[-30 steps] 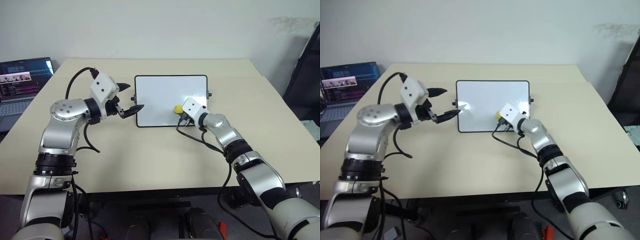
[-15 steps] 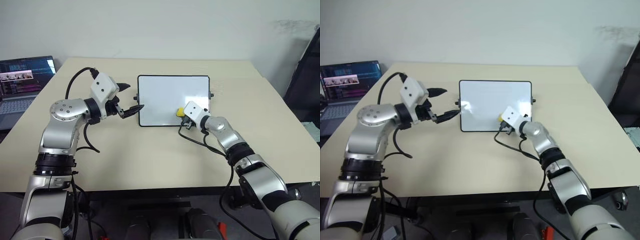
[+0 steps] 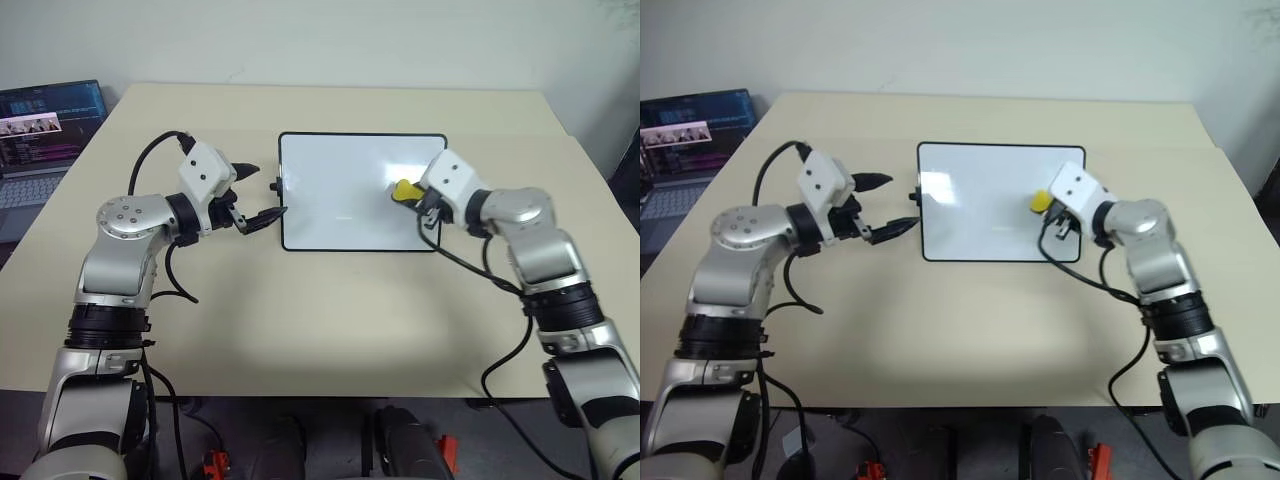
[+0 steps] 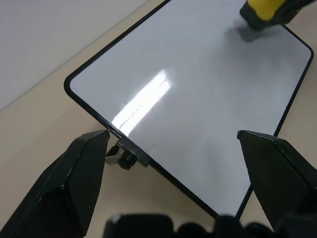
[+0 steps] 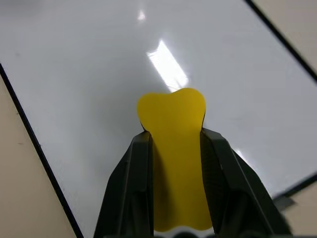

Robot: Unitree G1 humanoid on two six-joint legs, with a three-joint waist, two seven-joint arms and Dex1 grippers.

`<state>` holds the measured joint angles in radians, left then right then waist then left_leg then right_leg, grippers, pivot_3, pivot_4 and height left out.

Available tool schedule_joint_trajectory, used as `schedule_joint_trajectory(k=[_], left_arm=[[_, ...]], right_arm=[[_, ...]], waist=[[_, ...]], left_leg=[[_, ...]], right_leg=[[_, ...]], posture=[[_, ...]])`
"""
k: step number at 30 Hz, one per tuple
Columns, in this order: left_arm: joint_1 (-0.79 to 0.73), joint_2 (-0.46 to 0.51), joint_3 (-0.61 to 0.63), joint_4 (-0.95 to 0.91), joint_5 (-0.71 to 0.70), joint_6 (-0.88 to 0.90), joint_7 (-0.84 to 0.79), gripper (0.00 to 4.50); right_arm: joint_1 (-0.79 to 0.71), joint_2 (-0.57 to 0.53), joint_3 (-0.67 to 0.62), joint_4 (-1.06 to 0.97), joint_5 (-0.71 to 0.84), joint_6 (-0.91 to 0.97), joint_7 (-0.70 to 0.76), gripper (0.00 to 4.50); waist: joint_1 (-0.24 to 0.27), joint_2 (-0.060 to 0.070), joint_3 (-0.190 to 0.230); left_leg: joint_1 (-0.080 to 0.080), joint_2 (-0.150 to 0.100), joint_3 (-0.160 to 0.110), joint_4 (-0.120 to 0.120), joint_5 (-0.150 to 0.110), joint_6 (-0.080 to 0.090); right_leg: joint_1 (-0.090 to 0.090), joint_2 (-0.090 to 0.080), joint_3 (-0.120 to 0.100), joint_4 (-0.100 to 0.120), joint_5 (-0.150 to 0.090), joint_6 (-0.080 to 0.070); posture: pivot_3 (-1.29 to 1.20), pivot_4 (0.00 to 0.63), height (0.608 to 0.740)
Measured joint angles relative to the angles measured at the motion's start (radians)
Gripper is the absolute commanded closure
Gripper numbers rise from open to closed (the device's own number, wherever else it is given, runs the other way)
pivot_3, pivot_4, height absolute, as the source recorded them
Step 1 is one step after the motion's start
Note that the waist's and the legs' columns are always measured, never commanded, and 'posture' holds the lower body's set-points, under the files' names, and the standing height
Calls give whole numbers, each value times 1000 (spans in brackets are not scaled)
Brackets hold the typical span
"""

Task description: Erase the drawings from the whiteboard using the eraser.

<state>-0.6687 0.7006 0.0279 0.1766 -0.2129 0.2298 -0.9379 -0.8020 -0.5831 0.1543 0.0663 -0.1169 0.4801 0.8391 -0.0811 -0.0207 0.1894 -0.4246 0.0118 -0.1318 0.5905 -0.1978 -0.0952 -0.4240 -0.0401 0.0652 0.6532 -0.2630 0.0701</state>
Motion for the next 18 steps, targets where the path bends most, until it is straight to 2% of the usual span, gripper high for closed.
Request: schedule_joint_trajectory(k=[8, 18], left_arm=[[-16, 27, 0, 27, 0, -3, -40, 0], [13, 94, 7, 14, -12, 24, -102, 0]], right_arm=[[8, -157, -20, -73, 36, 51, 73, 3533], [8, -243, -21, -10, 26, -20, 76, 3533]], waist=[[0, 0, 1], [-1, 0, 2]], left_leg=[[0, 0, 0, 2, -2, 3], [0, 0, 0, 2, -2, 3]], right_leg=[[2, 0, -1, 0, 0, 0], [2, 0, -1, 3, 0, 0]], posture=[[0, 150, 740], [0, 150, 740]])
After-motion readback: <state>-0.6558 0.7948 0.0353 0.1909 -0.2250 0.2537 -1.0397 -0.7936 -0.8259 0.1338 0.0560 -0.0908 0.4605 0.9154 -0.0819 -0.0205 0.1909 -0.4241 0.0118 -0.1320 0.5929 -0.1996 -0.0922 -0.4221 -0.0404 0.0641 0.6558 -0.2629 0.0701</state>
